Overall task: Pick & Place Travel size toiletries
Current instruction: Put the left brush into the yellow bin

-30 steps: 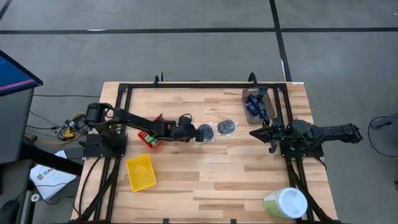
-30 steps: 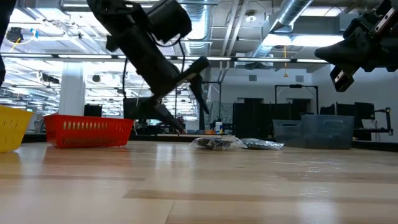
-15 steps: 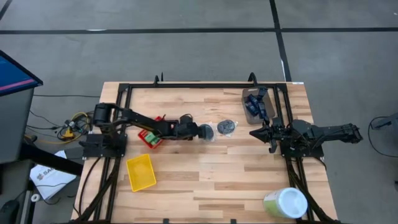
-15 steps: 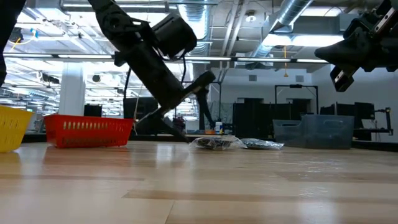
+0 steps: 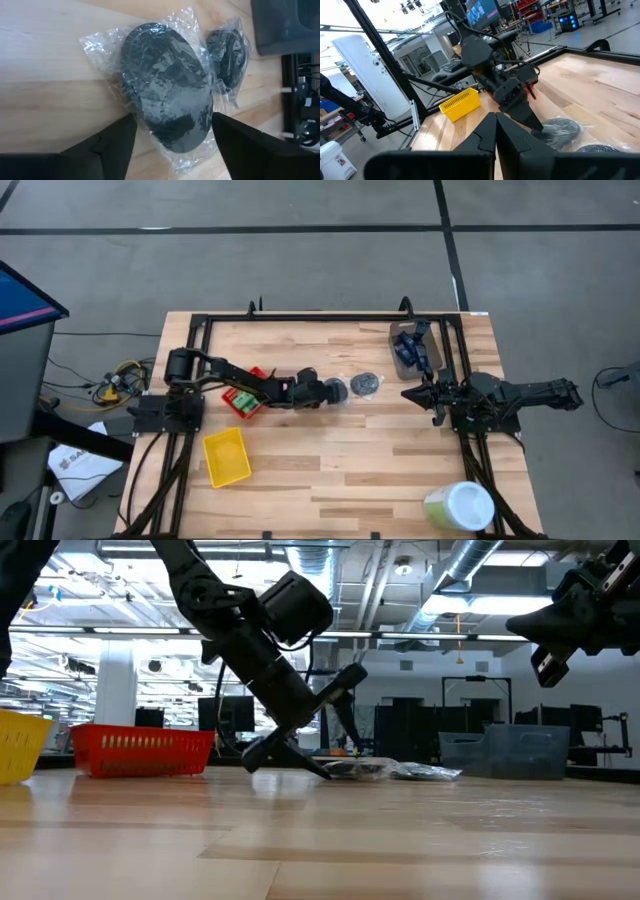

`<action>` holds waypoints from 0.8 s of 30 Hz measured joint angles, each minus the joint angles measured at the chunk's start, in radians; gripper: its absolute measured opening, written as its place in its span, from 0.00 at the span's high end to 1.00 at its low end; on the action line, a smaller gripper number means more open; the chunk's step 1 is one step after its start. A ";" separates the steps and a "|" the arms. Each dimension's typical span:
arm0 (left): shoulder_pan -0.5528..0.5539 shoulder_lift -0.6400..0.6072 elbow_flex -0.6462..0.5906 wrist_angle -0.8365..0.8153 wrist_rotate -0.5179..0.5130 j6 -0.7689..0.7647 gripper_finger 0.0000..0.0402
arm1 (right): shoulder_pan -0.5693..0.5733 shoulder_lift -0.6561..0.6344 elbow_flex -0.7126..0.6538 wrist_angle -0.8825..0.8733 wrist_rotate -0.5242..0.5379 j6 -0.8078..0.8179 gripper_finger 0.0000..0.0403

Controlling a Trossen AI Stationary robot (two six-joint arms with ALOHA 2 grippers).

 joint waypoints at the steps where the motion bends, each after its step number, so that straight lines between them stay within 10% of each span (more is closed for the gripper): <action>1: 0.000 0.001 0.000 0.000 0.000 0.000 0.38 | 0.000 0.000 0.000 0.000 0.000 0.000 1.00; 16: 0.003 0.007 -0.002 -0.015 -0.056 0.003 0.95 | 0.000 0.000 0.000 0.001 0.000 0.000 1.00; 24: -0.016 -0.013 -0.002 0.021 -0.043 0.043 0.99 | 0.000 0.000 0.000 0.001 0.000 0.000 1.00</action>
